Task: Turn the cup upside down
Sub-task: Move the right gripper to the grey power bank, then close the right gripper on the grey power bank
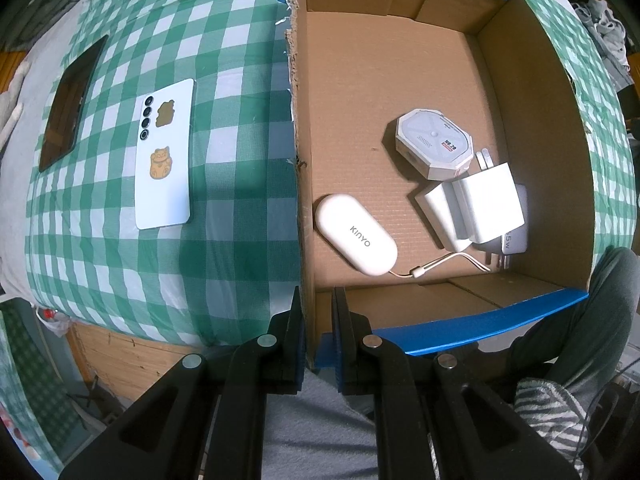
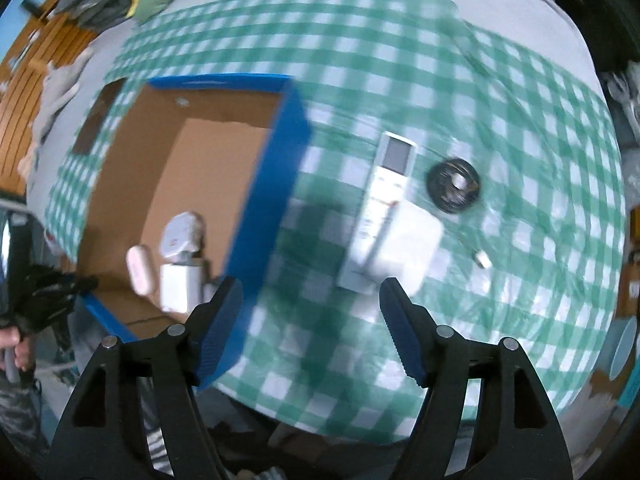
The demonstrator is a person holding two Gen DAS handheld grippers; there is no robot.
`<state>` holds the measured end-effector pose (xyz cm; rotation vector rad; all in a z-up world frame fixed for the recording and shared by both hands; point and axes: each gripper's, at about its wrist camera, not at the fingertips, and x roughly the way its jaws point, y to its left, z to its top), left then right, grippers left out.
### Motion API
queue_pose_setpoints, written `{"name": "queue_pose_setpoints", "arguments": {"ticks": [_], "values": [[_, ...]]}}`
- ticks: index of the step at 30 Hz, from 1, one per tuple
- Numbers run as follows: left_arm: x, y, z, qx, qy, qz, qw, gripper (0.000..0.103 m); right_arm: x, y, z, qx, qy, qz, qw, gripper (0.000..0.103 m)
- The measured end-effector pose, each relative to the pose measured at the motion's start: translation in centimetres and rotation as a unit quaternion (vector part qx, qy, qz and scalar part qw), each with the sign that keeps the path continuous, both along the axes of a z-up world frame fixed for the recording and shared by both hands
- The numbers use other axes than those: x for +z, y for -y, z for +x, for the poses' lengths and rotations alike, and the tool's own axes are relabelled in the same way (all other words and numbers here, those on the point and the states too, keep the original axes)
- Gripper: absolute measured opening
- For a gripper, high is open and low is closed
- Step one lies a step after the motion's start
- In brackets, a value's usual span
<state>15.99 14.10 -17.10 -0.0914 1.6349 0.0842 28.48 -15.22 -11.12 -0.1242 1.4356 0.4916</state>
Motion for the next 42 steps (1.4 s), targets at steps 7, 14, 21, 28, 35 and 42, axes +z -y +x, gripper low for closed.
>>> {"name": "queue_pose_setpoints", "arguments": {"ticks": [7,14,21,28,35,42], "values": [[0.1,-0.1,-0.1,-0.001,0.0,0.001,1.0,0.01,-4.0,3.9,2.5,-0.059,-0.037,0.005,0.998,0.072],[0.1,-0.3,-0.2,-0.001,-0.001,0.002,1.0,0.01,-7.1,5.9,4.3,-0.101,-0.05,0.013,0.994,0.072],[0.0,-0.3,-0.4,-0.001,-0.003,0.001,1.0,0.01,-9.9,6.8,5.7,-0.13,-0.067,0.027,0.989,0.072],[0.0,-0.2,-0.5,-0.001,-0.003,0.0,1.0,0.01,-12.2,6.7,6.2,-0.137,-0.075,0.015,0.988,0.072],[-0.2,-0.2,-0.5,-0.001,-0.005,0.0,1.0,0.01,-13.3,6.0,6.5,-0.134,-0.075,-0.001,0.988,0.072],[-0.2,-0.1,-0.4,-0.001,-0.005,0.0,1.0,0.01,-14.5,5.7,7.3,-0.14,-0.08,-0.006,0.987,0.072]]}}
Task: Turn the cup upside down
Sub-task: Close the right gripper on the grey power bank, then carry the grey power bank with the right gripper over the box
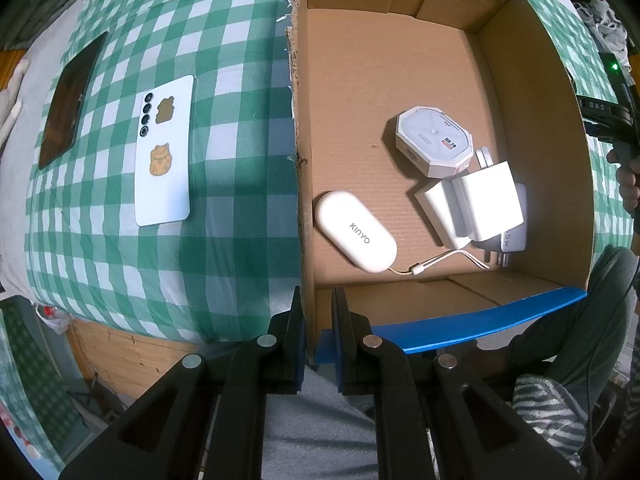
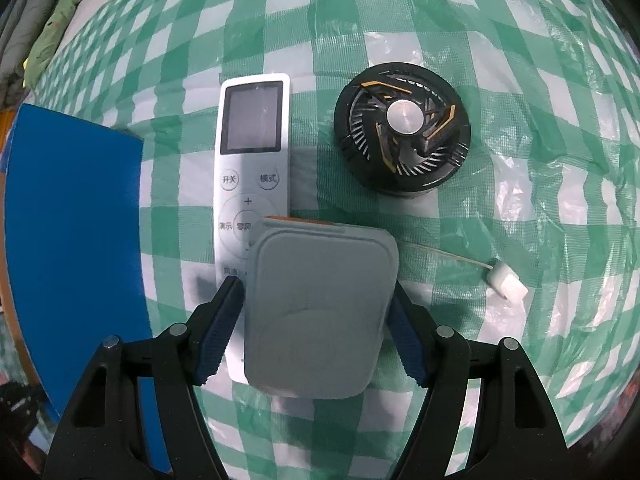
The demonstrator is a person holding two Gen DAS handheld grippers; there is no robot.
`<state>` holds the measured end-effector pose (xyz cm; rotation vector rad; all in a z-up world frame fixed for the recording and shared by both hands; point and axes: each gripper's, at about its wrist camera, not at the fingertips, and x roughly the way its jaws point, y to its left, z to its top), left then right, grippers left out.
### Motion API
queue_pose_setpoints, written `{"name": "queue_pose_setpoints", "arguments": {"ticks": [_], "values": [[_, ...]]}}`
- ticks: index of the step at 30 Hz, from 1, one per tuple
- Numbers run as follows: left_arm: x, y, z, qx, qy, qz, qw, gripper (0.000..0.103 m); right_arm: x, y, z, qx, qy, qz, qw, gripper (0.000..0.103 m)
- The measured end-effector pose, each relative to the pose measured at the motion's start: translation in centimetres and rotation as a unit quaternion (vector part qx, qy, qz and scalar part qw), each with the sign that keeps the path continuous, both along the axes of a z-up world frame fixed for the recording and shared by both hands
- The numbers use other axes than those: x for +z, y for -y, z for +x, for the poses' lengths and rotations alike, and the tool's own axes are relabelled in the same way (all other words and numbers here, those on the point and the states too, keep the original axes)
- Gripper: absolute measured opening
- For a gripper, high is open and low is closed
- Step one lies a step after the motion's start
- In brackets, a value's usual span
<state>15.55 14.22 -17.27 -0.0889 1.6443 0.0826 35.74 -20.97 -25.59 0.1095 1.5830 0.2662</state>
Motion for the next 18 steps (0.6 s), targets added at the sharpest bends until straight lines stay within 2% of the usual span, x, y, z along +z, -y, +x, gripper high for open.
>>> {"name": "queue_pose_setpoints", "arguments": {"ticks": [3,8,18], "values": [[0.0,0.0,0.0,0.0,0.0,0.0,1.0,0.01,0.1,0.0,0.1,-0.002,0.008,-0.004,1.0,0.065],[0.0,0.0,0.0,0.0,-0.001,0.0,1.0,0.01,0.1,0.5,-0.3,0.014,0.015,-0.021,1.0,0.064],[0.0,0.2,-0.1,0.0,0.002,0.0,1.0,0.011,4.0,-1.1,-3.6,0.063,0.026,-0.051,0.996,0.063]]}}
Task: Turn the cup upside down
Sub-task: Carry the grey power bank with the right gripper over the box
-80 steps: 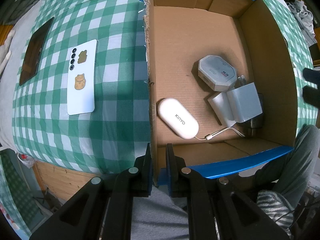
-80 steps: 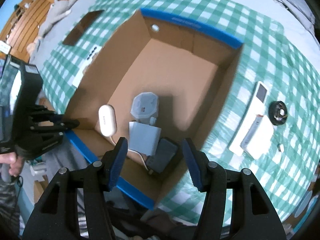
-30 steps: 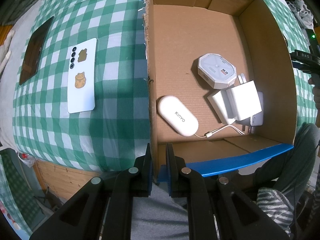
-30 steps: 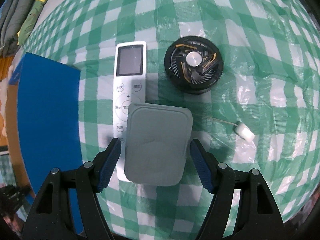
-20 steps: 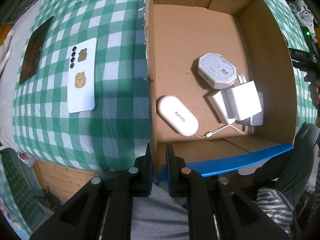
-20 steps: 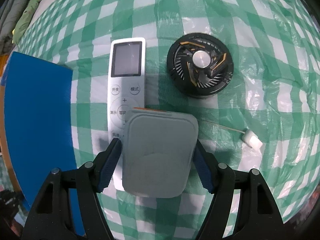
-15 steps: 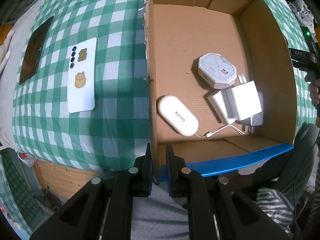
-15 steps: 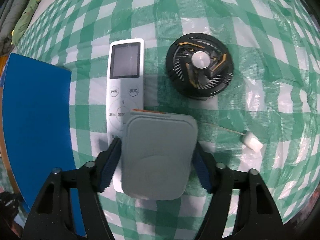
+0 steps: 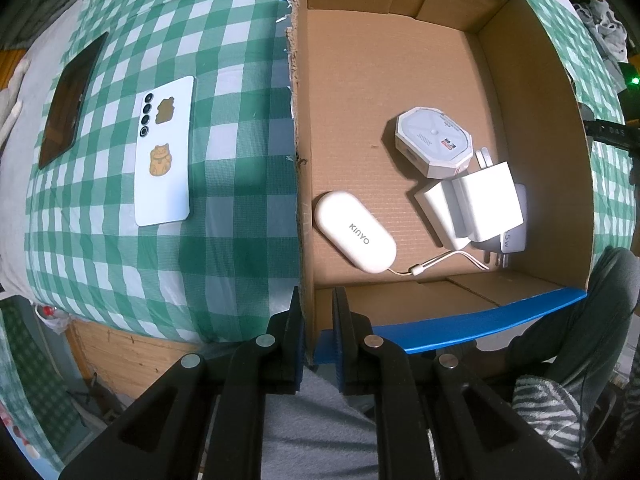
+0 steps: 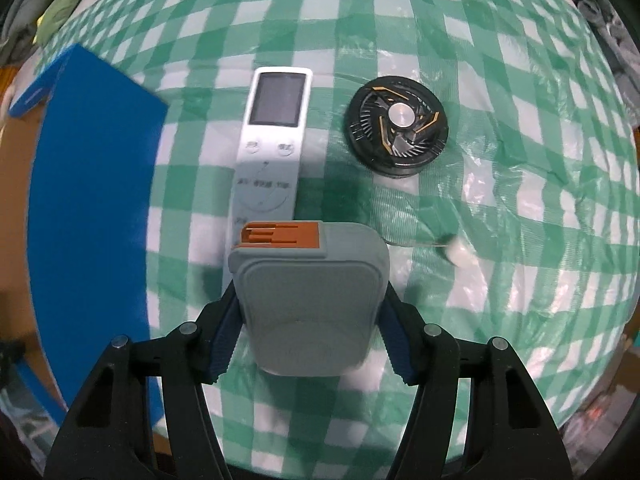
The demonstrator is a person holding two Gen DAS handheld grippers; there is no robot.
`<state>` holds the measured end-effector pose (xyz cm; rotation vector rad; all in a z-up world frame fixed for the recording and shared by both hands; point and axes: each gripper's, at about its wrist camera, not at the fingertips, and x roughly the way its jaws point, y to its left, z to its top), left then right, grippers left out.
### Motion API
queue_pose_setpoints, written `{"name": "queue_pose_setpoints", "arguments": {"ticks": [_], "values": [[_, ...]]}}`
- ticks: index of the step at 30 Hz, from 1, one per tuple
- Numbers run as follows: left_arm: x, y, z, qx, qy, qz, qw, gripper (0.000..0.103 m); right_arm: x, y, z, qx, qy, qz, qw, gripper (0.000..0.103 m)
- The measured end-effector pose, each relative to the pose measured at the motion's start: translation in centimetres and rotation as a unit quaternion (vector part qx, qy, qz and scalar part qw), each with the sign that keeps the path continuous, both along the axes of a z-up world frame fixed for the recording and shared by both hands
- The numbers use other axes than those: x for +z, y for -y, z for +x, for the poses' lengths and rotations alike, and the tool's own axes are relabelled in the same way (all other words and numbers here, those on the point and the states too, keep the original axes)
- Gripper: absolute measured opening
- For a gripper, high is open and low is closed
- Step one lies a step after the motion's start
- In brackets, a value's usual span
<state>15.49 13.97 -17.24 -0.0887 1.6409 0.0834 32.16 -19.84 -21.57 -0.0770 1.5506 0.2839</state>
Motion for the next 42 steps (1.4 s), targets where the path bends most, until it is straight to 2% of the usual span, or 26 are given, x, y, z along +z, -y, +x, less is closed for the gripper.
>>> {"name": "queue_pose_setpoints", "arguments": {"ticks": [14,18,28,35,42], "values": [[0.1,0.1,0.3,0.0,-0.002,0.0,1.0,0.011,6.4,1.6,-6.1,0.041,0.03,0.018,0.999,0.063],[0.1,0.2,0.3,0.0,-0.002,0.0,1.0,0.011,8.7,-0.6,-4.8,0.054,0.043,0.032,0.997,0.063],[0.1,0.2,0.4,0.0,-0.002,0.0,1.0,0.012,13.6,-6.6,-5.7,0.107,0.07,0.081,0.988,0.063],[0.1,0.2,0.4,0.0,-0.002,0.0,1.0,0.012,15.0,-10.7,-6.9,0.147,0.077,0.102,0.981,0.063],[0.1,0.2,0.4,0.0,-0.003,0.0,1.0,0.012,14.5,-14.4,-8.2,0.177,0.068,0.105,0.976,0.063]]}}
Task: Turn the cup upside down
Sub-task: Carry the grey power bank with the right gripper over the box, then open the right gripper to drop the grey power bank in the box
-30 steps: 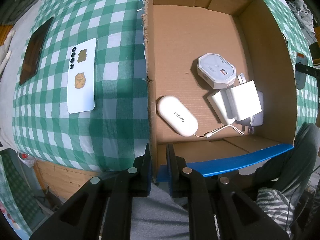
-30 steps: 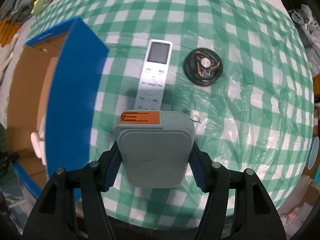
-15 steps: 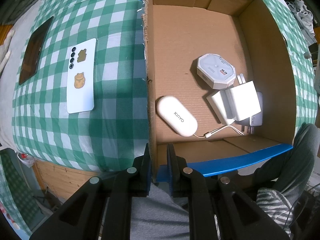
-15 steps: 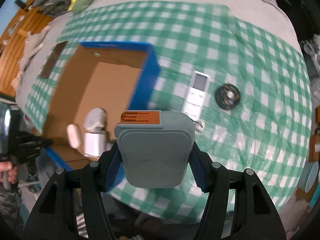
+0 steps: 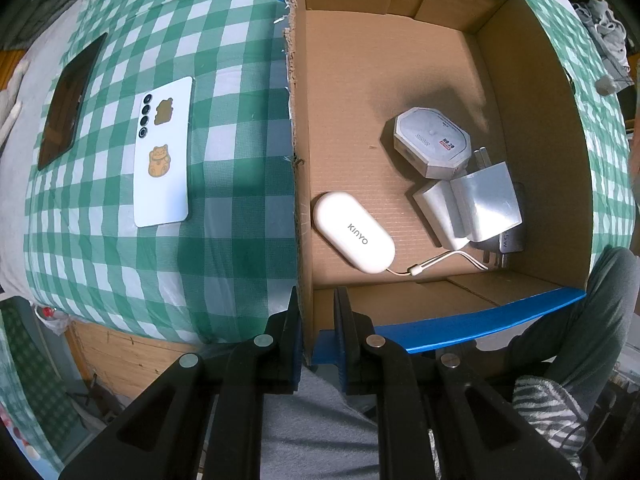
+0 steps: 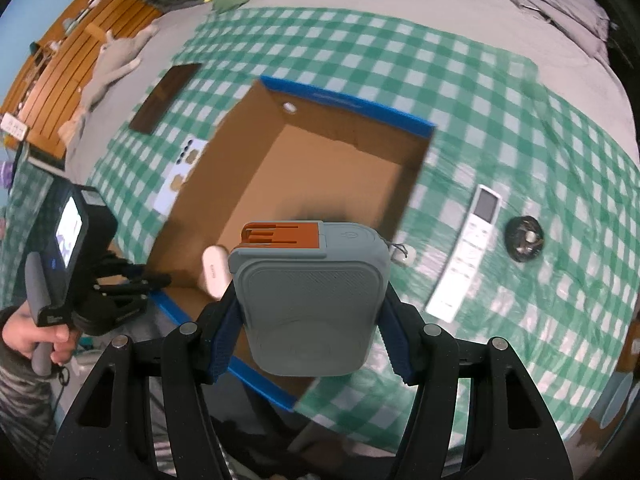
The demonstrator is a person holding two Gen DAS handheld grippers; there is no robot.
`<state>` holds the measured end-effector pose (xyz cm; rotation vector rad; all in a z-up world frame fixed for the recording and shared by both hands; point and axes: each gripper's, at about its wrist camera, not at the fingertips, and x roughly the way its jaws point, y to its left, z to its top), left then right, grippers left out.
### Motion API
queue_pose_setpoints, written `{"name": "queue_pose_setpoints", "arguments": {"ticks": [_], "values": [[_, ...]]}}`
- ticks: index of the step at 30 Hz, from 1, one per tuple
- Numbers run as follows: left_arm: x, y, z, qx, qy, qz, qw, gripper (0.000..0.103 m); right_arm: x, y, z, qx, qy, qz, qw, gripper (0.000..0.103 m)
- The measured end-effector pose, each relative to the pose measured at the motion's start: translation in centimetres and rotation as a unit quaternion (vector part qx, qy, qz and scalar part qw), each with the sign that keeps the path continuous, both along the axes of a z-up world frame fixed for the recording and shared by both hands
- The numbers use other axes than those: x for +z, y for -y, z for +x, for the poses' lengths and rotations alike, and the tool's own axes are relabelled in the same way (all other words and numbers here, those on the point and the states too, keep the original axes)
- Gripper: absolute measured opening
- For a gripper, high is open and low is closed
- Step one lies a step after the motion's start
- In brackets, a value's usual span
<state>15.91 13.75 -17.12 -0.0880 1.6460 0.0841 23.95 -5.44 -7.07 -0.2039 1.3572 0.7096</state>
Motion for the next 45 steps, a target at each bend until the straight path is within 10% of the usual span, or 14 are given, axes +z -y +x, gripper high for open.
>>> {"name": "queue_pose_setpoints", "arguments": {"ticks": [24,45], "values": [[0.0,0.3,0.0,-0.001,0.002,-0.004,1.0,0.012,-10.8,-6.0,-1.8,0.028,-0.061,-0.073,0.995,0.063],[0.3,0.4,0.1,-0.003,0.005,-0.006,1.0,0.014,-7.1,-4.6,-1.1,0.028,0.008,-0.064,0.998,0.067]]}}
